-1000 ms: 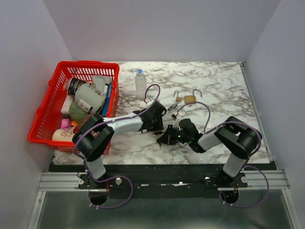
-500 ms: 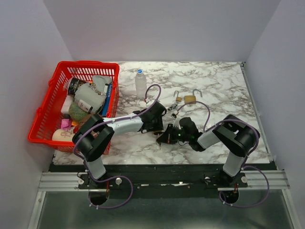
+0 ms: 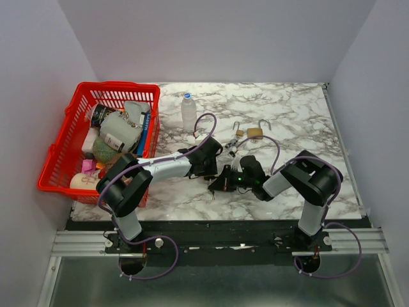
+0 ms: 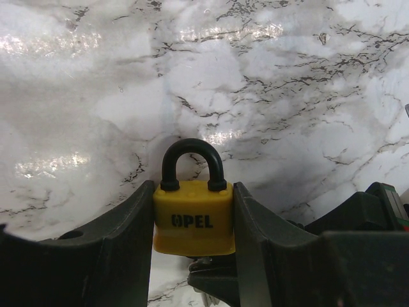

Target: Unlock with the key

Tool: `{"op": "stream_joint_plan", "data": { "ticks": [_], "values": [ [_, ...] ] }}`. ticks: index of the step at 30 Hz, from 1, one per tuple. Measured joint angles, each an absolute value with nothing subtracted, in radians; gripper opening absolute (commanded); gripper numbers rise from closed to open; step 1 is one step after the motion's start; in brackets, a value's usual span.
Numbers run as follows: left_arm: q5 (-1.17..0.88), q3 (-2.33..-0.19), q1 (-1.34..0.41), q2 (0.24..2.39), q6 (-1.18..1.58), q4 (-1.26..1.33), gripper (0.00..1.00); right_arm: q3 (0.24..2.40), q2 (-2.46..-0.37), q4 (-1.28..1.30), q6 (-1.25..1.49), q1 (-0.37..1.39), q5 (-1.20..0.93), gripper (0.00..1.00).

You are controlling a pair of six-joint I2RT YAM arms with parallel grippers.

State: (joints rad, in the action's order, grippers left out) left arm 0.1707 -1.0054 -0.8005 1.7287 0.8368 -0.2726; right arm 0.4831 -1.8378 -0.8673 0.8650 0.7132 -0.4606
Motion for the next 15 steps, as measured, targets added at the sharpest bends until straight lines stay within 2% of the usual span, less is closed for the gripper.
{"op": "stream_joint_plan", "data": {
  "ticks": [15],
  "values": [
    [0.205, -1.005, -0.812, 1.728, 0.831, -0.278, 0.0, 0.525, -1.864, -0.838, 0.872, 0.711, -0.494, 0.01]
  ]
}}
